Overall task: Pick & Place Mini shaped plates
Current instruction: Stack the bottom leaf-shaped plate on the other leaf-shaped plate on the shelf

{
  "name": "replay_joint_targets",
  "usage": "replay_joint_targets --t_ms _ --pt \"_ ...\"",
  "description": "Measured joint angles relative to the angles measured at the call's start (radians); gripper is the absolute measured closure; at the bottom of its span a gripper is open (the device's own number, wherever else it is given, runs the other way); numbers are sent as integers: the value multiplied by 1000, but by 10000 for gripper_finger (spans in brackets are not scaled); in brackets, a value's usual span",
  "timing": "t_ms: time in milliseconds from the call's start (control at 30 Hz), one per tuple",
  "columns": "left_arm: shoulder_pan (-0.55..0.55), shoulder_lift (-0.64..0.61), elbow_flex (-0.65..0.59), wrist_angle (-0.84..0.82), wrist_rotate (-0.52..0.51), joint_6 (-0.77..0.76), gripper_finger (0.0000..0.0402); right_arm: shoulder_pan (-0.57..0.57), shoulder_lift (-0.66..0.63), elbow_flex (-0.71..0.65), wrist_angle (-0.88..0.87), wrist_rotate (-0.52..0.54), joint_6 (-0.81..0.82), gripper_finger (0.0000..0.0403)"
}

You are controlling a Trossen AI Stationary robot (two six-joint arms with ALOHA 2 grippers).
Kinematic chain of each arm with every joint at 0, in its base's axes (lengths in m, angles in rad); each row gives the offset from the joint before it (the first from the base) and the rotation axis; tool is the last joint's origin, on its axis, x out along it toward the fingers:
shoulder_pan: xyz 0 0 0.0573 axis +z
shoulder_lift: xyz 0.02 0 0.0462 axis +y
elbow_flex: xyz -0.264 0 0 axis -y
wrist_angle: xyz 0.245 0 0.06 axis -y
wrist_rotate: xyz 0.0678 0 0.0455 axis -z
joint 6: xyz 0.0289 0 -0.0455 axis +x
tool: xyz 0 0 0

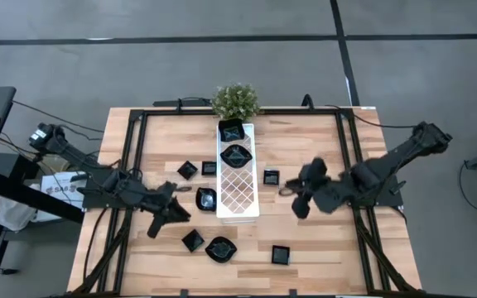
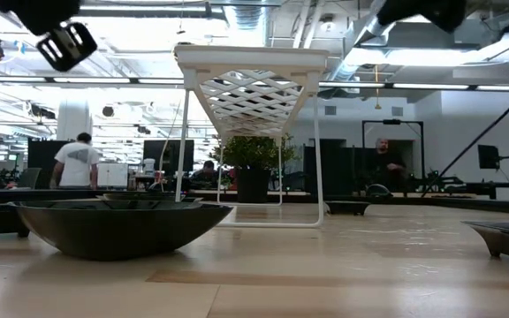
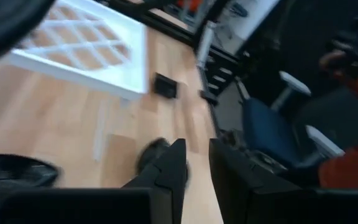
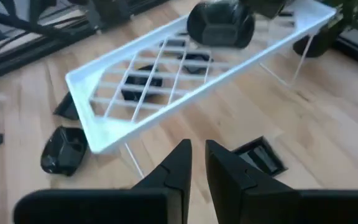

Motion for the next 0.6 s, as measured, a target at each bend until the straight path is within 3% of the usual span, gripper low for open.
replay_joint_targets --t_ms 300,600 --pt "-106 237 74 103 -113 -21 330 155 52 -91 50 67 82 361" --pt "-158 563 258 105 -117 -55 330 312 106 -91 49 135 113 361"
